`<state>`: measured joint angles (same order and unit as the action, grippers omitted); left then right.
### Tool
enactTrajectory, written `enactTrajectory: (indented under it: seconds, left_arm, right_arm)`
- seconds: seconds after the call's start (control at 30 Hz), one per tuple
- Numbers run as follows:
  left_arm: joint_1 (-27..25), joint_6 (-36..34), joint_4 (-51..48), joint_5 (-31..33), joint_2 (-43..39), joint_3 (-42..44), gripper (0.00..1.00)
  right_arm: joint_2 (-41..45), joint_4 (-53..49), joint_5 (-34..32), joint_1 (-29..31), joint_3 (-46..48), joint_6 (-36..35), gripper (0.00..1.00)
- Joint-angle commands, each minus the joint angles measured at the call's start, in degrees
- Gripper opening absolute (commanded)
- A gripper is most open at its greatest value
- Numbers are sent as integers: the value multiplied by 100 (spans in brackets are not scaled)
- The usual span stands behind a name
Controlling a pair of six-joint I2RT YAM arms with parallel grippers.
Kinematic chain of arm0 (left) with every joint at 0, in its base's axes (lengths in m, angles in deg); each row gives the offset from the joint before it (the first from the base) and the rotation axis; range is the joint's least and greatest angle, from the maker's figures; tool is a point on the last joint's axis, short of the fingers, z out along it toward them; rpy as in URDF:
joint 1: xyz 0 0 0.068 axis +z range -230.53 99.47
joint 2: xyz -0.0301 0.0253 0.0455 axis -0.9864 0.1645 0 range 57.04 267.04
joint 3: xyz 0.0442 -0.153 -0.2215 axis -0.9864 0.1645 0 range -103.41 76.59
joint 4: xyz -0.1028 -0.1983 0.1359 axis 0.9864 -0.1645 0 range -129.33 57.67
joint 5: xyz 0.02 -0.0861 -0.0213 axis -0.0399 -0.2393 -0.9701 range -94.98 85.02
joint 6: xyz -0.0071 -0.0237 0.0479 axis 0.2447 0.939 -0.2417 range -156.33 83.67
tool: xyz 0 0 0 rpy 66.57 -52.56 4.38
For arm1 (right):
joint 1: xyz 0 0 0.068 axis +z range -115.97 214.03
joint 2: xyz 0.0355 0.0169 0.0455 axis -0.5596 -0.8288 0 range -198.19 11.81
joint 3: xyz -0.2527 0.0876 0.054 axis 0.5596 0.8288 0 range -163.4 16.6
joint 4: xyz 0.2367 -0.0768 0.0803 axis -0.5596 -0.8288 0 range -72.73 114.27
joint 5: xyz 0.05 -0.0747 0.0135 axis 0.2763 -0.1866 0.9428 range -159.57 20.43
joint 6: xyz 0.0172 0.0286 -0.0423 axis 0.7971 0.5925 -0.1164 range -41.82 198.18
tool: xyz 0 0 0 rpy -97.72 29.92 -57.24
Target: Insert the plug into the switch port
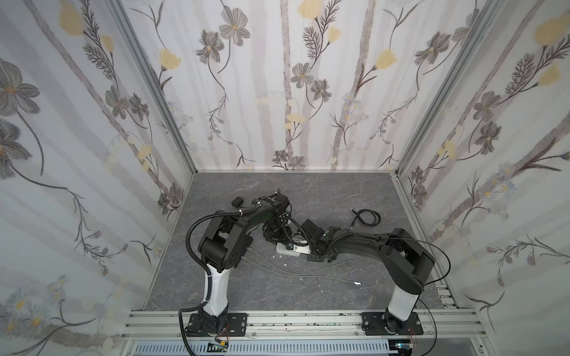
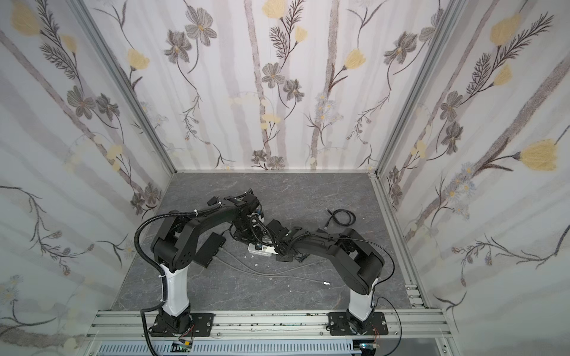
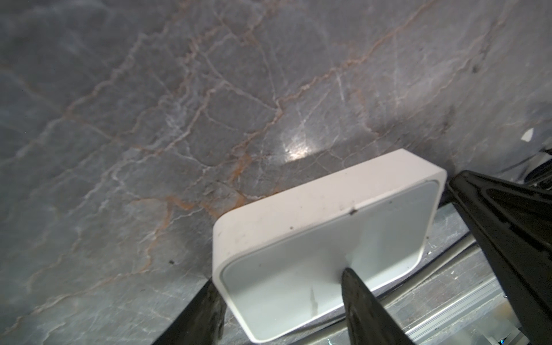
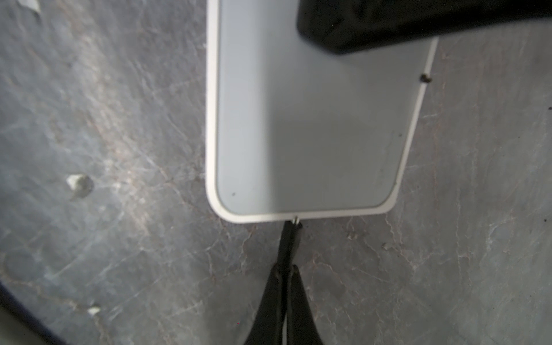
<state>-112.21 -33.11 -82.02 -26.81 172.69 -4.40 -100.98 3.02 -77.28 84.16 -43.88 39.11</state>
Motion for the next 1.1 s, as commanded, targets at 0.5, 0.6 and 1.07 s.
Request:
enactTrajectory:
  seconds: [0.5,0.6,1.07]
  left_arm:
    - [-198,207,21,-630,102,13,61]
    - [-198,199,9,-624,119,14,60]
    - [-146,233,-125,-343,194,-2,54]
  right_arm:
    - [39,1259,197,-21,-8,14,0]
    - [80,1279,178,-21,37,57,0]
    - [310,1418,91,-141,169,294,0]
